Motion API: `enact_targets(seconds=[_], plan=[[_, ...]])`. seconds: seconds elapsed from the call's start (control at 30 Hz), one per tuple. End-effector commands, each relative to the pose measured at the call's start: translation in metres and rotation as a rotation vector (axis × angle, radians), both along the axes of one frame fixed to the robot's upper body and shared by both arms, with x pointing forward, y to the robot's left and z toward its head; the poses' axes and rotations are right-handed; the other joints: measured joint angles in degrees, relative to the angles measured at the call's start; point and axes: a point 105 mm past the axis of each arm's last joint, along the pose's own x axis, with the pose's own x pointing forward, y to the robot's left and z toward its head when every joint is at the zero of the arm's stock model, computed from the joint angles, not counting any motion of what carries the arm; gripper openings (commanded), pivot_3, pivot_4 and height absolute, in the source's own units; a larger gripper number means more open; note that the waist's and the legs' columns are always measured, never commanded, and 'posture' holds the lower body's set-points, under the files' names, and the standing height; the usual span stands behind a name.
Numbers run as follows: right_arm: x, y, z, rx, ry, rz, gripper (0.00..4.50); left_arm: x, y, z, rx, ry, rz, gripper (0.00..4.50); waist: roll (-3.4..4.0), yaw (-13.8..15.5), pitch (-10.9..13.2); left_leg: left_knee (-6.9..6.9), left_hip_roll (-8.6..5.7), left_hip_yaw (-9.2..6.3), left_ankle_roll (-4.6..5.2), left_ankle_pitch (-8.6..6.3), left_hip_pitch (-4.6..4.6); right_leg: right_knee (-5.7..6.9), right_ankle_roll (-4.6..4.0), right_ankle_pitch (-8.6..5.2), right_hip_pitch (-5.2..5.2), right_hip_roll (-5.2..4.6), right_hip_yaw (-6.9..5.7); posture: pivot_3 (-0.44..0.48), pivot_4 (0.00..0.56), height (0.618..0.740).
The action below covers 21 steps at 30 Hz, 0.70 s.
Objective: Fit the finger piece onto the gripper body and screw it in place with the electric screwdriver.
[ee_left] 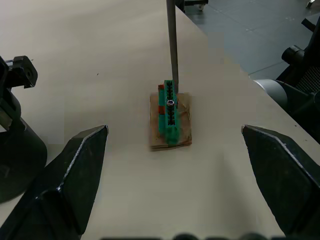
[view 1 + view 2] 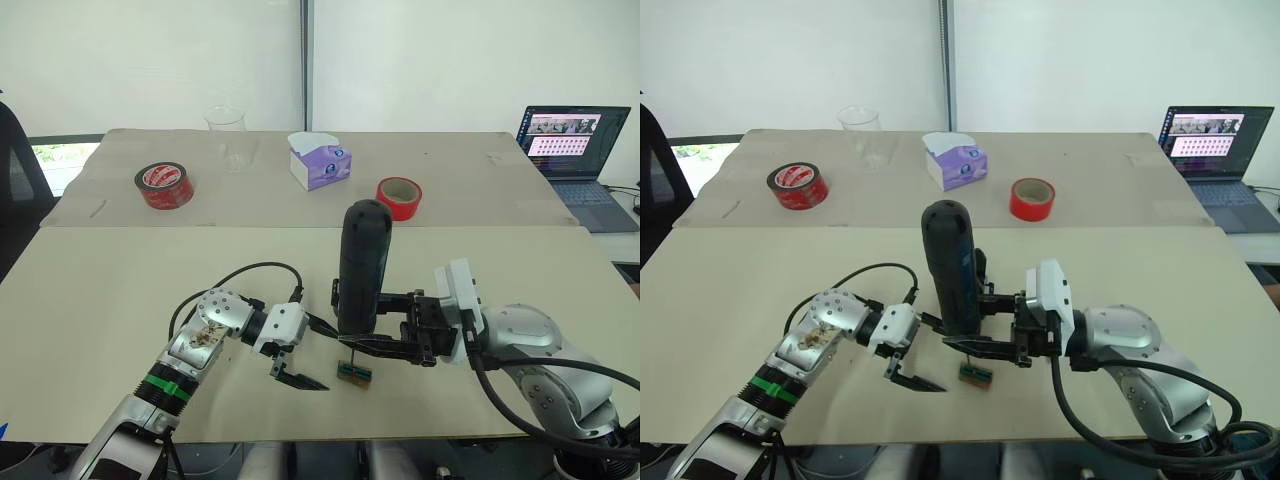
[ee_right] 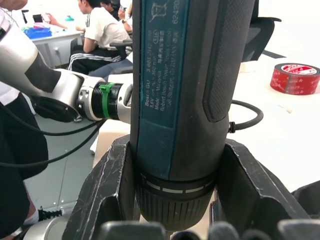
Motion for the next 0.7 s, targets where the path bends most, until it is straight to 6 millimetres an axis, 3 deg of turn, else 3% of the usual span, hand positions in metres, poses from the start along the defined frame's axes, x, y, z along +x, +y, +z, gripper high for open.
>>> enact_targets(seconds=[0.03,0.7], plan=[[-0.0065,0.0019,0.0104,0.024,-0.08,0.028,1.89,0.0004,-0.0009,0.0026,-0.007,-0.034,-0.02,4.5,0.0,0.0,0.0,0.0,0.0,0.0,0.0,0.0,0.0,0.0,0.0,0.0,0.0,0.01,0.0,0.0,0.15,0.74],[-0.0052,0.0,0.0029,0.005,-0.081,0.021,1.89,0.0037,0.0012,-0.0028,-0.013,-0.041,-0.022,4.5,0.0,0.05,0.0,0.0,0.0,0.0,0.0,0.0,0.0,0.01,0.0,0.0,0.0,0.0,0.0,0.0,0.15,0.74]])
